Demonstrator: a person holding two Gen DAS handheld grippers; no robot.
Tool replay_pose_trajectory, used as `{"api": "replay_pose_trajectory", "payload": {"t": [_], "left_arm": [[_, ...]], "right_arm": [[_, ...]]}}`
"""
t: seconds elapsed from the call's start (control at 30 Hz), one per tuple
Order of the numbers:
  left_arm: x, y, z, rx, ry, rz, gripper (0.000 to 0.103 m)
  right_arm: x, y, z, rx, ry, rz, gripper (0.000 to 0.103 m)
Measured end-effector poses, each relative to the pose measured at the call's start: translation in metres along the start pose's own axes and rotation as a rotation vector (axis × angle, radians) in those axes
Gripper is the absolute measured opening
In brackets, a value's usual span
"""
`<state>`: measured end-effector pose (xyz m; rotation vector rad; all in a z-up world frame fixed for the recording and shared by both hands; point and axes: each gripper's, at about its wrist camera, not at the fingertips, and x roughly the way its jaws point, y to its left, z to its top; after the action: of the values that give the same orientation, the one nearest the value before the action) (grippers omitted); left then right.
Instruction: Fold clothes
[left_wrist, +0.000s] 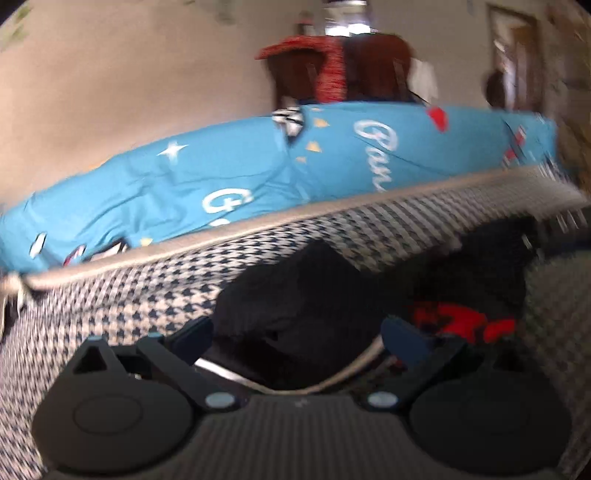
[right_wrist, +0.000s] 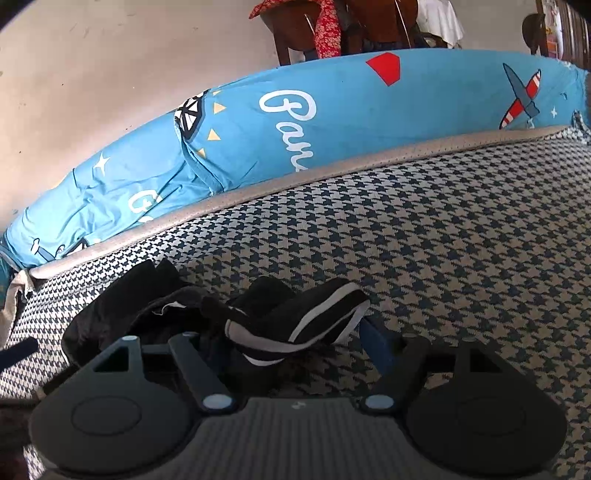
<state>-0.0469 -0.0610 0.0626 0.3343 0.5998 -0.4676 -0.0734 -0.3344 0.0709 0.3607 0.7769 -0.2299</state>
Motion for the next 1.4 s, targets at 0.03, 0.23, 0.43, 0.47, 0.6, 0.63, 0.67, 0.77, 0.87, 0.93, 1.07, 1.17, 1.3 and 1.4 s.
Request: {"api": "replay_pose_trajectory", "payload": {"t": [0.03,0.23,0.43,0.47,0.6,0.63,0.67,0.77,0.87,0.93,1.07,1.17,1.3,1.4], "left_arm": [[0.003,-0.005,-0.003,0.026,0.013,-0.001,0.102],[0.027,-0.025,-0.016,0.128,0.075,0.015,0.100],[0.048,-0.021,-0.017,0.101,0.128,0.004,0.062],[0.050,-0.020,-0.017,0.079,0.134,-0.014,0.055],[0.049,-0.025,-0.016,0.064,0.102,-0.025,0.030],[0.047,-0.025,-0.014,0.048,0.086,-0.020,0.026],[0.045,-0.023,-0.012,0.027,0.071,-0.017,0.021],[0.037,-0.012,-0.005,-0.072,0.020,-0.003,0.010],[0.021,0.001,0.005,-0.155,-0.067,0.048,0.010],[0.011,0.005,0.010,-0.168,-0.119,0.105,0.011],[-0.008,0.003,0.013,-0.175,-0.185,0.203,0.011],[-0.031,-0.001,0.004,-0.192,-0.213,0.228,0.011],[-0.065,-0.007,-0.009,-0.212,-0.243,0.259,0.011],[-0.090,-0.012,-0.019,-0.226,-0.265,0.282,0.011]], "right_arm": [[0.001,0.000,0.000,0.003,0.005,0.001,0.073],[0.020,0.009,-0.006,0.030,0.102,0.028,0.068],[0.021,0.014,-0.009,0.013,0.086,0.064,0.041],[0.020,0.014,-0.009,0.015,0.081,0.067,0.038],[0.011,0.014,-0.005,0.028,0.017,0.108,0.025],[0.008,0.015,-0.003,0.032,-0.002,0.120,0.024],[0.005,0.015,-0.002,0.035,-0.021,0.132,0.024],[-0.004,0.016,0.002,0.046,-0.078,0.169,0.023],[-0.012,0.017,0.006,0.057,-0.134,0.205,0.022],[-0.018,0.018,0.008,0.064,-0.172,0.229,0.022],[-0.036,0.021,0.006,0.080,-0.241,0.284,0.022],[-0.051,0.027,-0.003,0.073,-0.283,0.326,0.022],[-0.069,0.030,-0.027,0.065,-0.286,0.339,0.022],[-0.085,0.030,-0.043,0.060,-0.297,0.338,0.022]]}}
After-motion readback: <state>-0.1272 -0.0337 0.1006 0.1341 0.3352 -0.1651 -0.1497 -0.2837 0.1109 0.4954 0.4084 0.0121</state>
